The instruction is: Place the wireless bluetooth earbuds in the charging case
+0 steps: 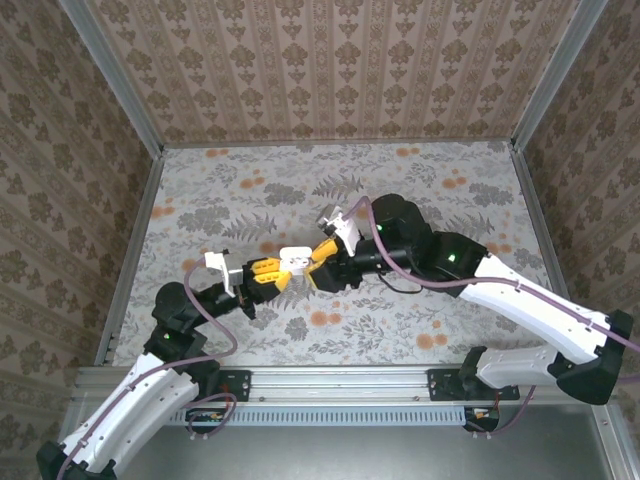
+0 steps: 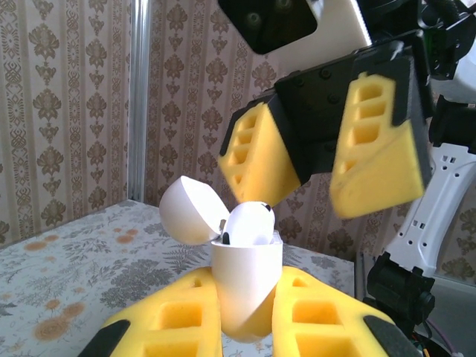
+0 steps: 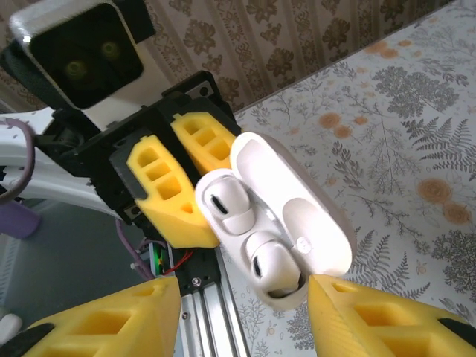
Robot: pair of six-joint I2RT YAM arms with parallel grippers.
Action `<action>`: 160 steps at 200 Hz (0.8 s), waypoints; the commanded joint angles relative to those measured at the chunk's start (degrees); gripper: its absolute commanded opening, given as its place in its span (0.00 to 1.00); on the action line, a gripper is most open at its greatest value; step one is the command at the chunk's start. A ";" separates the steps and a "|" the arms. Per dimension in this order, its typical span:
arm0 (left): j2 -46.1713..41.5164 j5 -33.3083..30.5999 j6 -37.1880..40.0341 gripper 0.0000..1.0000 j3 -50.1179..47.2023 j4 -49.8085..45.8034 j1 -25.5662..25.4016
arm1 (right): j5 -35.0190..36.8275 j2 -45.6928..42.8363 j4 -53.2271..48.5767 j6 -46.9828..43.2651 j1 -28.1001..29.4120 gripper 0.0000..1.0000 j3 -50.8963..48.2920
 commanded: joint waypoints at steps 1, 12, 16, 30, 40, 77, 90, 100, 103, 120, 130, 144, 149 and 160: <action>0.07 1.17 0.77 0.00 0.00 0.68 -0.35 | 1.15 -3.86 1.89 3.16 -1.54 0.53 -0.19; 0.09 1.39 0.60 0.00 0.15 0.51 -0.35 | 0.54 -4.08 2.69 5.93 -3.18 0.54 -0.19; 0.18 1.50 0.47 0.00 0.24 0.47 -0.35 | 0.57 -3.98 2.79 7.23 -3.83 0.54 -0.19; 0.41 1.70 0.01 0.00 0.70 0.51 -0.29 | 0.27 -2.93 2.88 11.69 -6.07 0.52 0.15; 0.68 2.06 -0.25 0.00 1.12 0.51 -0.35 | 0.22 -1.51 2.23 14.71 -7.47 0.50 0.46; 2.01 3.50 -0.71 0.00 2.18 0.50 -0.68 | -5.08 5.72 4.26 25.86 -11.20 0.44 0.02; 2.35 3.65 -0.66 0.00 2.40 0.55 -0.86 | -8.47 8.00 6.65 28.43 -11.37 0.42 -0.08; 2.44 3.64 -0.67 0.00 2.52 0.43 -0.95 | -12.29 9.52 9.37 30.36 -11.36 0.40 -0.32; 2.51 3.59 -0.66 0.00 2.61 0.35 -0.97 | -13.28 9.87 10.40 31.03 -11.33 0.39 -0.44; 2.55 2.81 -0.71 0.00 3.01 -0.99 -1.03 | -17.05 10.64 14.10 32.90 -10.81 0.37 -0.94; 2.57 1.98 -0.85 0.00 3.27 -1.82 -1.04 | -18.14 12.15 14.55 32.75 -10.27 0.36 -0.77; 2.56 0.82 -1.04 0.00 3.45 -2.18 -1.06 | -19.63 12.26 14.56 32.14 -9.61 0.35 -0.63; 2.58 0.28 -1.20 0.00 3.50 -2.36 -1.06 | -20.16 12.21 14.56 32.04 -9.51 0.35 -0.69; 2.55 -1.79 -1.41 0.00 3.69 -3.36 -1.04 | -21.31 12.11 14.39 31.56 -9.18 0.34 -0.76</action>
